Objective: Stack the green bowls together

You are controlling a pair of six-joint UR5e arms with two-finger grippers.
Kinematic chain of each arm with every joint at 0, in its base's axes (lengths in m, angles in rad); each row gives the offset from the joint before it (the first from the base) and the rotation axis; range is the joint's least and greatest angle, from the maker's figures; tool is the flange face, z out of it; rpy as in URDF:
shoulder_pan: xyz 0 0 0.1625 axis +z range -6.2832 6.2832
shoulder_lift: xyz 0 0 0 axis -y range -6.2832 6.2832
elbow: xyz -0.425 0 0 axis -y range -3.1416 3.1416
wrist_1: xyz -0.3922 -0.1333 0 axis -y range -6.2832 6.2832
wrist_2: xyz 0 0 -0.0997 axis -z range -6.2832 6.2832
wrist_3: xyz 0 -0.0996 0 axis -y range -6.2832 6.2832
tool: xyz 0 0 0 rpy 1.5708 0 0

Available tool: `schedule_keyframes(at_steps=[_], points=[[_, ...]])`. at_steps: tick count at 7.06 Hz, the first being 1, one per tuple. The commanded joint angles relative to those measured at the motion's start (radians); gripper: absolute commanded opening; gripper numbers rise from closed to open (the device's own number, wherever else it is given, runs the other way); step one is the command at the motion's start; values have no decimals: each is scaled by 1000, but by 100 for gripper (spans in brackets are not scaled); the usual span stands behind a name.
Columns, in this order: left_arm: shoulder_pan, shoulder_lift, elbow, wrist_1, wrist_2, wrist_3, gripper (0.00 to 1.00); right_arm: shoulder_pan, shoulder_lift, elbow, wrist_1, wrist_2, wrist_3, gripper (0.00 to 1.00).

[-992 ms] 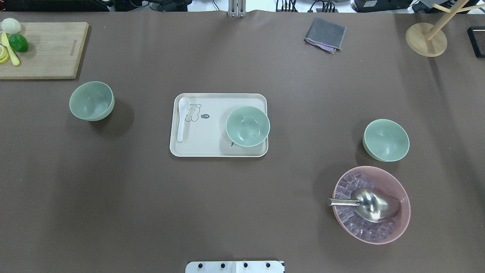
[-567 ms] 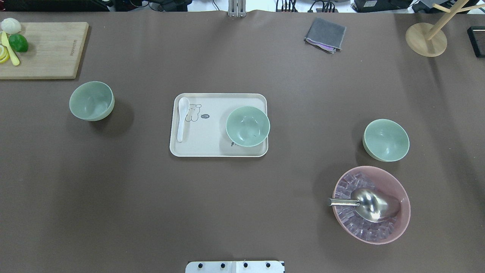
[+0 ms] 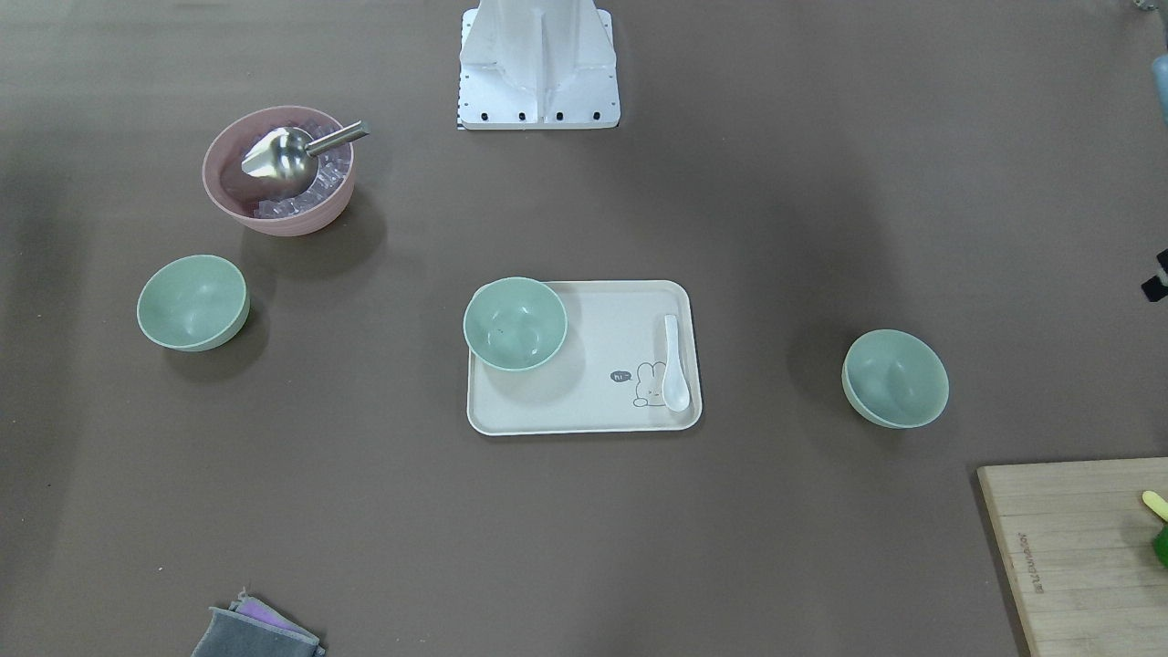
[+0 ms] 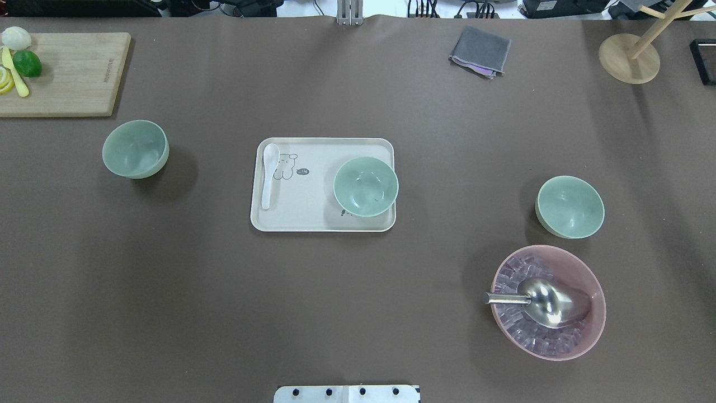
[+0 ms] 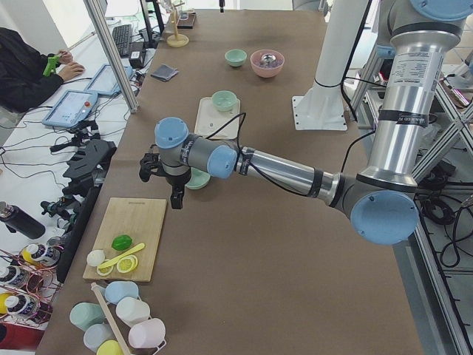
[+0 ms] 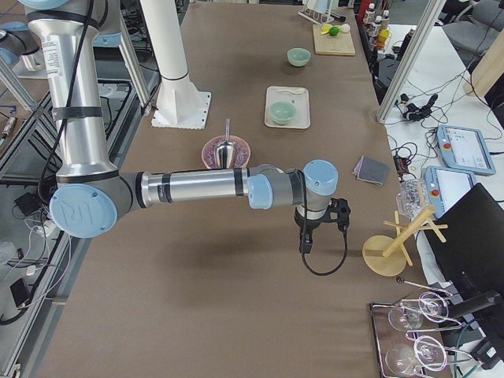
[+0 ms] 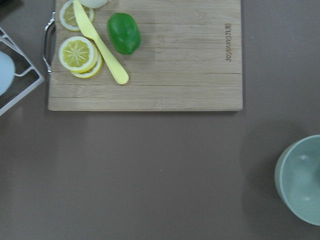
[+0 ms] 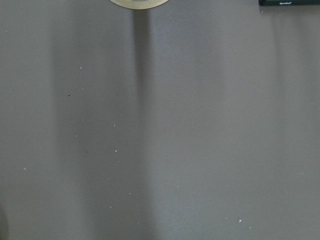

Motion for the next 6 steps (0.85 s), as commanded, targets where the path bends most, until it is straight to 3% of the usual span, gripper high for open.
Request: schedule_keyframes(at_steps=[1,3,6], points=[[164,-77,35,-108,41,-215,98,0,0,0,-1,14,1,100],[245,-113,108,-144,118,-240,98,0,0,-2,0,35,2,100],[312,-139,242,-275,121,-304,97,-19,0,-2,8,43,31,100]])
